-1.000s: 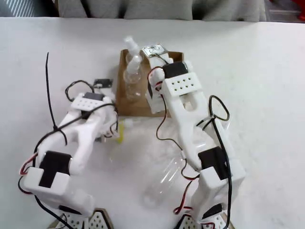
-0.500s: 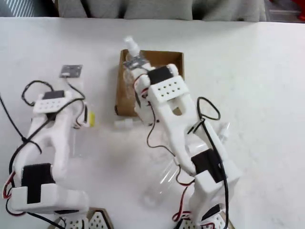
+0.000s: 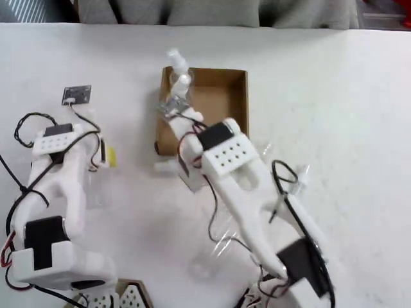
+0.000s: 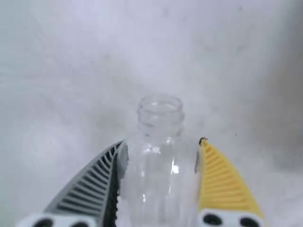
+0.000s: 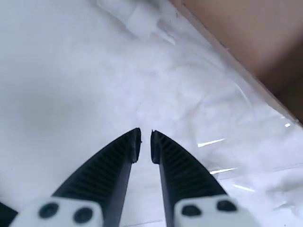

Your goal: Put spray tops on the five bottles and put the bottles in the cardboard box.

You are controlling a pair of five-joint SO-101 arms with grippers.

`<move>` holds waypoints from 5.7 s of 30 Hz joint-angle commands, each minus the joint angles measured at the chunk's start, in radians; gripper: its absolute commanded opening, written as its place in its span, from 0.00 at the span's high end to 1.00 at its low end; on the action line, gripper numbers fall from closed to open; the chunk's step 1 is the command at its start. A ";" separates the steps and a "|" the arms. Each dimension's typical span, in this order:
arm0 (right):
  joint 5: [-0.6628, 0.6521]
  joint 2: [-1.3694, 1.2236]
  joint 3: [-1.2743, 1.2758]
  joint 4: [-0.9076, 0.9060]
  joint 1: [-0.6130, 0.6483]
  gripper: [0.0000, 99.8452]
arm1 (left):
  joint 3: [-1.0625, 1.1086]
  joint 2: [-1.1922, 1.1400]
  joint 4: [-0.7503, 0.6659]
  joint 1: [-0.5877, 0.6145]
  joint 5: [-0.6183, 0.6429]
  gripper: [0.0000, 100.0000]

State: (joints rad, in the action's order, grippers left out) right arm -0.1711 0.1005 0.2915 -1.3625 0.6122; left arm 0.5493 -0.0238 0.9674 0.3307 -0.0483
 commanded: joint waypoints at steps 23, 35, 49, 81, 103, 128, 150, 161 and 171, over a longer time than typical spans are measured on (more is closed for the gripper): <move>-0.295 0.157 0.500 0.661 -0.197 0.98 | -0.034 0.004 -0.020 0.012 -0.012 0.98; -0.482 0.148 0.500 0.691 0.050 0.93 | -0.028 0.004 -0.054 0.013 -0.018 0.98; -0.781 0.147 0.605 0.889 0.143 0.80 | -0.028 0.004 -0.055 0.024 -0.020 0.98; -0.881 -0.064 0.480 1.029 0.119 0.81 | -0.029 0.004 -0.055 0.024 -0.020 0.98; -0.882 0.183 0.571 0.923 0.165 0.81 | -0.032 0.004 -0.055 0.024 -0.020 0.98; -0.881 -0.183 0.387 1.036 0.091 0.81 | -0.032 0.004 -0.055 0.022 -0.020 0.98; -0.559 0.125 0.315 0.647 0.062 0.98 | -0.026 0.004 -0.080 0.019 -0.020 0.98; 0.164 0.519 0.321 0.521 -0.099 0.98 | -0.006 0.012 -0.081 -0.042 -0.020 0.98; 0.209 0.677 0.316 0.518 -0.108 0.98 | 0.092 0.150 -0.101 -0.070 -0.020 0.98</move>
State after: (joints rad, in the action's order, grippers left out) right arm 0.0238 0.6958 0.6506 -0.8454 0.5094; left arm 0.5662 -0.0084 0.9060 0.2831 -0.0575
